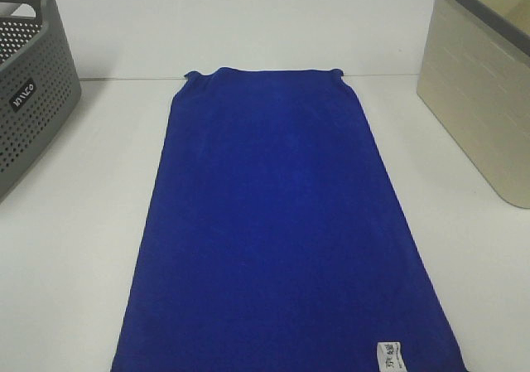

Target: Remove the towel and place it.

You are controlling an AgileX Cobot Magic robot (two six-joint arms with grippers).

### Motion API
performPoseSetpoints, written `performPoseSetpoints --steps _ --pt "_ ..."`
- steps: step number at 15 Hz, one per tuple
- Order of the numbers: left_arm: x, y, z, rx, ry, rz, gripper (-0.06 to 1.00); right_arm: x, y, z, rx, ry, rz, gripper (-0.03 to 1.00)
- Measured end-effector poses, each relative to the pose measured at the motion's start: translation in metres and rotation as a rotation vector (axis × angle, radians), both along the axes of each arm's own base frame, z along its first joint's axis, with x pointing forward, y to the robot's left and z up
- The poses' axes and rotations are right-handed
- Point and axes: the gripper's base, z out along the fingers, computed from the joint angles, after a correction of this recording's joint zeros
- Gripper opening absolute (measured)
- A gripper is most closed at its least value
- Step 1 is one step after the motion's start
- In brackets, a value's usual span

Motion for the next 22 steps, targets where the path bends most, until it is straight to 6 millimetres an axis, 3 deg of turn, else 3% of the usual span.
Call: performPoseSetpoints --steps 8,14,22 --pt "0.001 0.002 0.0 0.019 0.001 0.092 0.74 0.0 0.001 0.0 0.01 0.001 0.007 0.75" --pt "0.001 0.015 -0.001 -0.029 0.002 0.277 0.74 0.0 0.001 0.0 0.012 0.001 0.008 0.75" --pt "0.001 0.016 -0.001 -0.038 0.002 0.204 0.74 0.0 0.001 0.0 0.012 0.001 0.008 0.75"
